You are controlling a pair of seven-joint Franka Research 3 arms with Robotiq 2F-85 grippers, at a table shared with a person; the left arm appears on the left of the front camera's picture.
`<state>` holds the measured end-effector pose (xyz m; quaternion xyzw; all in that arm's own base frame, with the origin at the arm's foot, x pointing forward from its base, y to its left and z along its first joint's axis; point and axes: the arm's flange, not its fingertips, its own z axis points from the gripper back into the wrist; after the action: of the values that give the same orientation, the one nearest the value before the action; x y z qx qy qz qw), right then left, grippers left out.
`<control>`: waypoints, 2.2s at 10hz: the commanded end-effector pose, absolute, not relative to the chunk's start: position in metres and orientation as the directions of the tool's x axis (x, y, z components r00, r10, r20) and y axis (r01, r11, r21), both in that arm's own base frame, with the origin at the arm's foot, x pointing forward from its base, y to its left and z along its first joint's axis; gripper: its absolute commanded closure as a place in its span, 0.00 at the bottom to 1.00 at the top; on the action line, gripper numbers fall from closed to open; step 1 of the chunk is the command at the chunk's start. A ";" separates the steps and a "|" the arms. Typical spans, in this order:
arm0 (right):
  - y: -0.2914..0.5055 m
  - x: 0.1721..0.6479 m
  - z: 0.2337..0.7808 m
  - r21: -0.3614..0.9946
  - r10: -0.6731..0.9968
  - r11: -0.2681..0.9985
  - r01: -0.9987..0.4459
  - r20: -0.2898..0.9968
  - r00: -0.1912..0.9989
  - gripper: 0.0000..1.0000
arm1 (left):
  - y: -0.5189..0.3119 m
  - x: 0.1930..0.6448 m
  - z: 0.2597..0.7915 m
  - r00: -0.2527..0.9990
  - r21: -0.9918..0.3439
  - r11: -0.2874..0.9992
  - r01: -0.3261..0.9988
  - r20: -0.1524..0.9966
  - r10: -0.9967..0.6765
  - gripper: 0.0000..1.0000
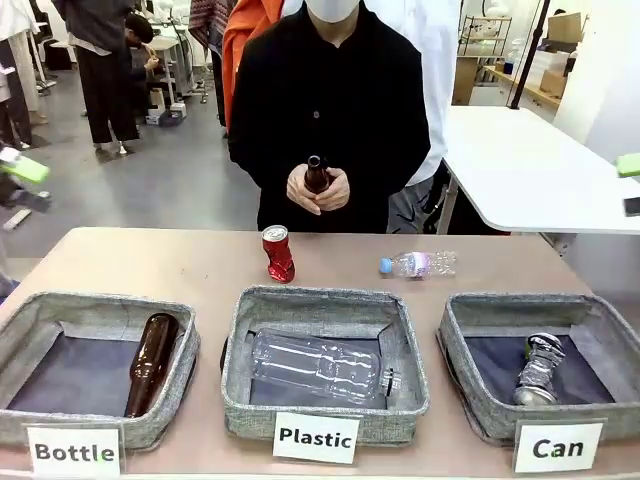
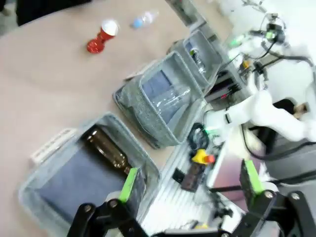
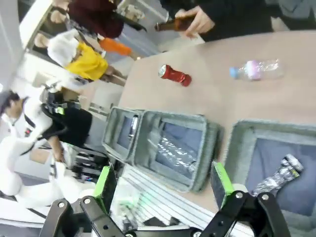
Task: Sort the can waste into the basket.
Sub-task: Pick up the can waste from the table and place it in the right Fabric basket.
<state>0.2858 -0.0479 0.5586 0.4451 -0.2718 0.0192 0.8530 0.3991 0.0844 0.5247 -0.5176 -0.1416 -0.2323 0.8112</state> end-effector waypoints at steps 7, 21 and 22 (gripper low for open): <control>-0.048 0.286 0.559 0.749 -0.209 0.603 -0.275 0.481 0.851 0.00 | 0.240 0.393 0.523 0.883 -0.832 0.450 0.323 0.436 0.173 0.00; -0.048 0.286 0.559 0.749 -0.209 0.603 -0.275 0.481 0.851 0.00 | 0.176 0.348 0.478 0.927 -0.731 0.622 0.280 0.375 0.024 0.00; -0.048 0.286 0.559 0.749 -0.209 0.603 -0.275 0.481 0.851 0.00 | 0.151 0.370 0.462 0.942 -0.731 0.616 0.294 0.329 -0.059 0.00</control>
<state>0.2862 -0.0455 0.5596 0.4503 -0.2698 0.0086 0.8511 0.3535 0.1562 0.4732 -0.4435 -0.1734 -0.0747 0.8762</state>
